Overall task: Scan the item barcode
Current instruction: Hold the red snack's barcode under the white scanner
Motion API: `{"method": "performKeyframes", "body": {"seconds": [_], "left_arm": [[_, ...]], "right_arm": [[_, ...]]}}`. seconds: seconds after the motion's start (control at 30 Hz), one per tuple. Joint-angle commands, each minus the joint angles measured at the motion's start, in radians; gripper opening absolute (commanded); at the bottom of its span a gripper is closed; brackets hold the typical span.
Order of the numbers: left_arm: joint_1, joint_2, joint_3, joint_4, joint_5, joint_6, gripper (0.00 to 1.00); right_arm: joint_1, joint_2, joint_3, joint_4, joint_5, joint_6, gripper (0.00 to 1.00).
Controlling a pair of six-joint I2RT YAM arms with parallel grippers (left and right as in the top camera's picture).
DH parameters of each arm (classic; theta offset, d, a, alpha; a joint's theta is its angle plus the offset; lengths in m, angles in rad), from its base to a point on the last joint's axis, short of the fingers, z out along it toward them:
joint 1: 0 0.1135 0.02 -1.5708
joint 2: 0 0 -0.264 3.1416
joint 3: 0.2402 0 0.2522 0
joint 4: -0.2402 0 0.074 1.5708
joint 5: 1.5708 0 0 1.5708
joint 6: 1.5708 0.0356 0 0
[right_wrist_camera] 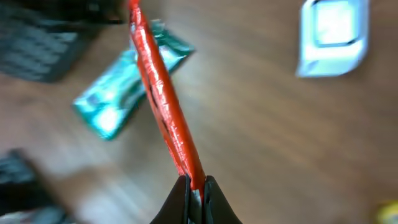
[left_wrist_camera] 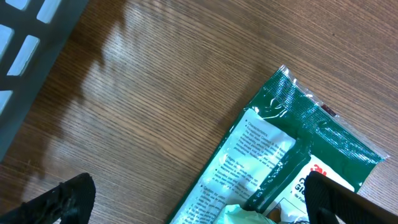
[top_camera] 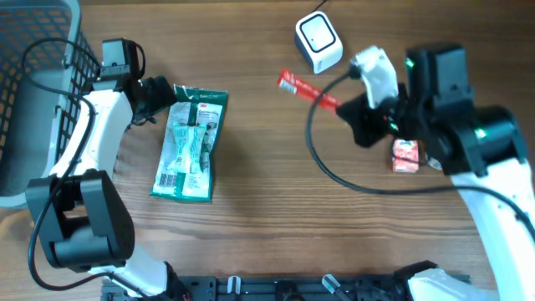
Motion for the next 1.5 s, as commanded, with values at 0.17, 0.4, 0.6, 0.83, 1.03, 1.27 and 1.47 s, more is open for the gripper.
{"method": "performKeyframes", "body": {"seconds": [0.17, 0.4, 0.6, 0.83, 1.03, 1.27, 1.47], "left_arm": [[0.007, -0.014, 0.013, 0.000, 0.008, 0.001, 1.00], [0.007, -0.014, 0.013, 0.000, 0.008, 0.001, 1.00], [0.007, -0.014, 0.013, 0.000, 0.008, 0.001, 1.00], [0.007, -0.014, 0.013, 0.000, 0.008, 0.001, 1.00], [0.007, -0.014, 0.013, 0.000, 0.008, 0.001, 1.00], [0.007, -0.014, 0.013, 0.000, 0.008, 0.001, 1.00], [0.007, -0.014, 0.013, 0.000, 0.008, 0.001, 1.00]], "right_arm": [[0.081, 0.323, 0.027, 0.315, 0.697, -0.142, 0.04], [0.081, 0.539, 0.027, 0.586, 0.959, -0.226, 0.04], [0.081, 0.623, 0.027, 0.747, 1.002, -0.291, 0.04], [0.096, 0.673, 0.026, 0.797, 0.993, -0.290, 0.04], [0.098, 0.711, 0.024, 0.793, 0.942, -0.289, 0.04], [0.107, 0.751, 0.023, 0.753, 0.921, -0.289, 0.04], [0.107, 0.752, 0.023, 0.684, 0.756, -0.292, 0.04]]}}
